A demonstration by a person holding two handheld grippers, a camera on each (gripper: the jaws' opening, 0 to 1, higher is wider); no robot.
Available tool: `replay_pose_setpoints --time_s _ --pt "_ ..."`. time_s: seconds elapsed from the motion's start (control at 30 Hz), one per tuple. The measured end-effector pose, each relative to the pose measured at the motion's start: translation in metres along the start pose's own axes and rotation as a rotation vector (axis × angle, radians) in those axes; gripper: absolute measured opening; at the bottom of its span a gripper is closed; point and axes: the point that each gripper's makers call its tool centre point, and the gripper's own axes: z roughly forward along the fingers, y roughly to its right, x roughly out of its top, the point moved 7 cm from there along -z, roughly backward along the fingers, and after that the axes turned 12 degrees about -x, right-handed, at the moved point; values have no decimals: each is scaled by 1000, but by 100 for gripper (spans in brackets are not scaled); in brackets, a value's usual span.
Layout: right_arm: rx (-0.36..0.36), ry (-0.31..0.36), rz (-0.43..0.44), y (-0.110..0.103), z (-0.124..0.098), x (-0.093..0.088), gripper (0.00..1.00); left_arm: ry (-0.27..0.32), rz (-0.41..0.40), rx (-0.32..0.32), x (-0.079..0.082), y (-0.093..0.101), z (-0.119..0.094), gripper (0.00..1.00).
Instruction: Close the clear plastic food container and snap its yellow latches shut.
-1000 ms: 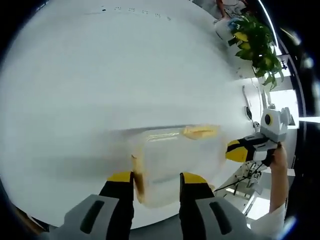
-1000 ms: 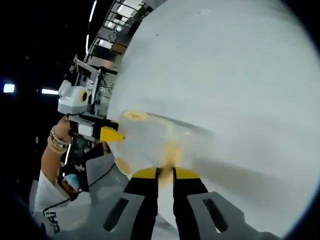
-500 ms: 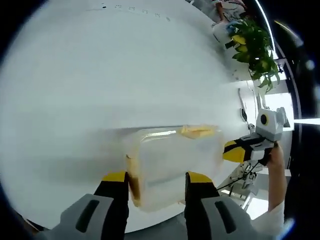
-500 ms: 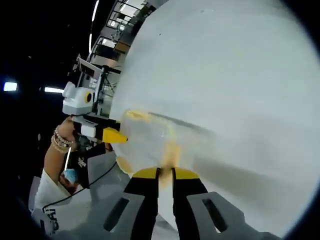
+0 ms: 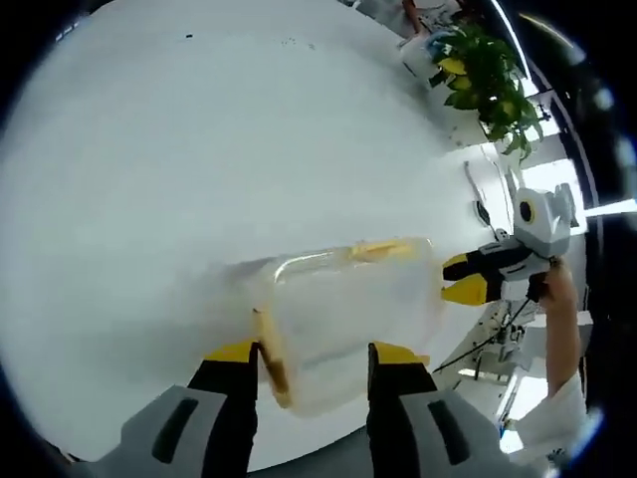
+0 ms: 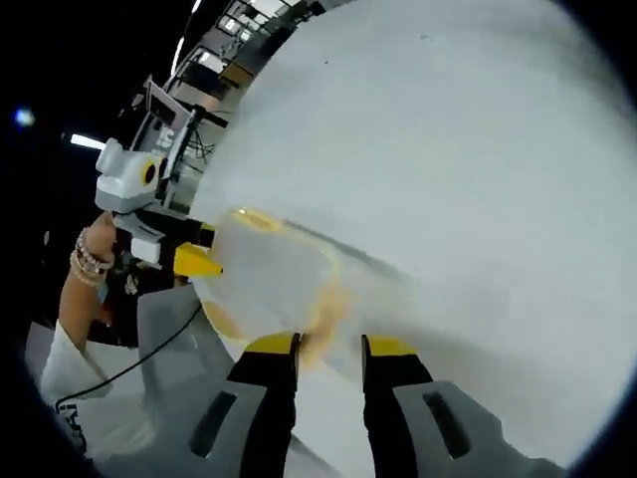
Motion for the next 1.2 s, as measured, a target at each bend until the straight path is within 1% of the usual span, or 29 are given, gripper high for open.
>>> replay_pose_setpoints --time_s 0.03,0.07,0.1,0.13,0.17,0.2,0.27,0.3,0.33,0.37,0.4,0.43,0.47,0.5,0.53,0.57,0.6,0.67,0.7,0.8,0.83,0.87,0.97,1.03,1.07,1.13,1.17,1.2 --pt "5 -6 -6 -2 -1 2 21 37 55 30 5 -2 -7 34" --pt "12 -8 -17 -4 -3 3 18 53 63 47 8 -4 -11 33" --pt "11 -9 -22 -6 -5 5 14 59 66 50 9 -3 -15 33" --pt "4 -7 -42 -8 -9 8 11 59 83 37 11 -1 -21 33" --pt "-17 3 -77 -7 -12 11 7 72 94 23 12 1 -24 33" --pt "-42 31 -123 -8 -18 17 4 97 117 6 15 4 -27 33" --pt "-44 62 -153 -14 -26 24 7 139 206 -9 20 9 -31 33" --pt "-38 67 -176 -16 -28 26 10 140 239 -11 19 11 -32 32" --pt "-17 82 -216 -24 -29 28 11 131 341 -12 20 14 -30 30" --pt "-4 96 -233 -28 -30 31 10 123 411 -3 20 15 -28 27" --pt "14 123 -268 -38 -29 32 7 106 518 24 19 17 -24 24" --pt "27 142 -296 -44 -28 35 5 98 553 33 18 18 -22 22" --pt "36 165 -328 -50 -26 36 3 80 637 46 15 21 -16 22" --pt "49 189 -378 -58 -21 40 3 66 685 25 12 25 -10 22" --pt "56 201 -390 -60 -17 46 4 51 754 -41 8 33 -2 23" --pt "78 212 -416 -68 -11 46 5 66 786 -83 5 39 2 23" --pt "100 208 -431 -74 -7 43 3 83 799 -111 4 43 6 23" --pt "116 194 -468 -83 2 39 0 76 811 -133 -1 48 13 23" --pt "109 185 -505 -84 7 42 0 73 838 -140 -2 50 16 23" --pt "69 198 -546 -85 14 47 0 79 870 -152 -4 51 23 22" --pt "74 199 -550 -86 15 47 0 83 874 -154 -5 52 24 21" --pt "82 201 -548 -85 16 52 0 84 876 -153 -4 51 25 20" --pt "89 226 -559 -86 18 58 0 96 912 -124 -3 51 24 14" --pt "92 261 -550 -86 18 66 0 107 914 -122 -4 53 23 14" --pt "111 285 -540 -86 18 69 4 111 923 -130 -5 54 23 14" --pt "131 291 -508 -87 18 72 10 123 970 -146 -8 57 23 16" --pt "129 284 -496 -85 20 74 12 125 974 -145 -9 57 23 18" --pt "127 281 -496 -84 21 75 12 126 978 -142 -10 57 24 18"
